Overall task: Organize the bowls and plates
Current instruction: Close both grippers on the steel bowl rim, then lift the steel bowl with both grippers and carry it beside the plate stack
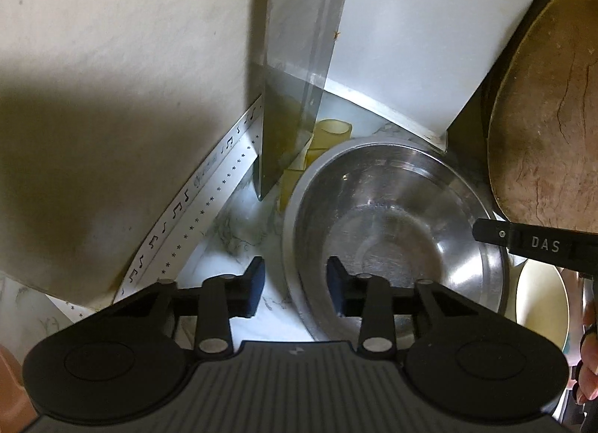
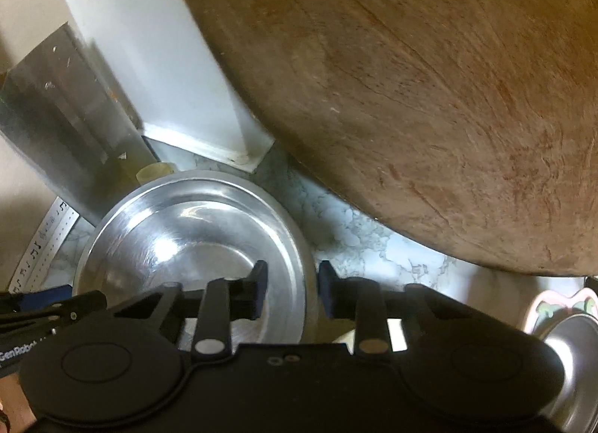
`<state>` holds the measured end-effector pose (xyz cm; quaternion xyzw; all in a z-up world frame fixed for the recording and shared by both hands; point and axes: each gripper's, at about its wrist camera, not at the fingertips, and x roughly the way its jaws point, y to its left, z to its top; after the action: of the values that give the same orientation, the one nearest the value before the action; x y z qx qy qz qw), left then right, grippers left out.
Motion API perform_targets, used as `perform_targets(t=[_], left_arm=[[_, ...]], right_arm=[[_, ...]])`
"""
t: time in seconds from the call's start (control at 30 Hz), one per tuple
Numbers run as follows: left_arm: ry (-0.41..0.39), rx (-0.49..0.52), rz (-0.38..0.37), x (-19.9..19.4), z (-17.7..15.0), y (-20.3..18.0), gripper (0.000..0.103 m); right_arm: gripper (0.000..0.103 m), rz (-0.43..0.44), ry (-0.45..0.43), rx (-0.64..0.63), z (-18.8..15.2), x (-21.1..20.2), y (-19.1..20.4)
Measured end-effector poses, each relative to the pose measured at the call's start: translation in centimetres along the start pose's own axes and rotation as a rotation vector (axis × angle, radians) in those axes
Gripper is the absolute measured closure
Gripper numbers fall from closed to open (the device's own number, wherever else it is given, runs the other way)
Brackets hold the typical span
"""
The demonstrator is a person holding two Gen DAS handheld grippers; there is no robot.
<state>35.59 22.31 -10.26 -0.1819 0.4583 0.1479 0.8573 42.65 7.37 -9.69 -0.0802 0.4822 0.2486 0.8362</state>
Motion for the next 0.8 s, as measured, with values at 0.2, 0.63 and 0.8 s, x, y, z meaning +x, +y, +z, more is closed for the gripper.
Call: perform_targets(t=[0.2,0.63,0.8], left_arm=[[-0.018,0.022,0.023,-0.2,-0.3,-0.4,0.082],[-0.042,0.039,-0.008,-4.0,-0.6,0.0,0.090],[-0.063,0.080,-0.033,-7.3,-1.4,-0.3,0.090]], right_arm=[[0.090,0.006,-0.001,-0.004,-0.2,0.0,-0.1],[0.091,0.007,-0.056,-0.012,-0.8,-3.5,0.2],[0.092,0.002,-0.084,-0.008,-1.6,-7.0,0.4]])
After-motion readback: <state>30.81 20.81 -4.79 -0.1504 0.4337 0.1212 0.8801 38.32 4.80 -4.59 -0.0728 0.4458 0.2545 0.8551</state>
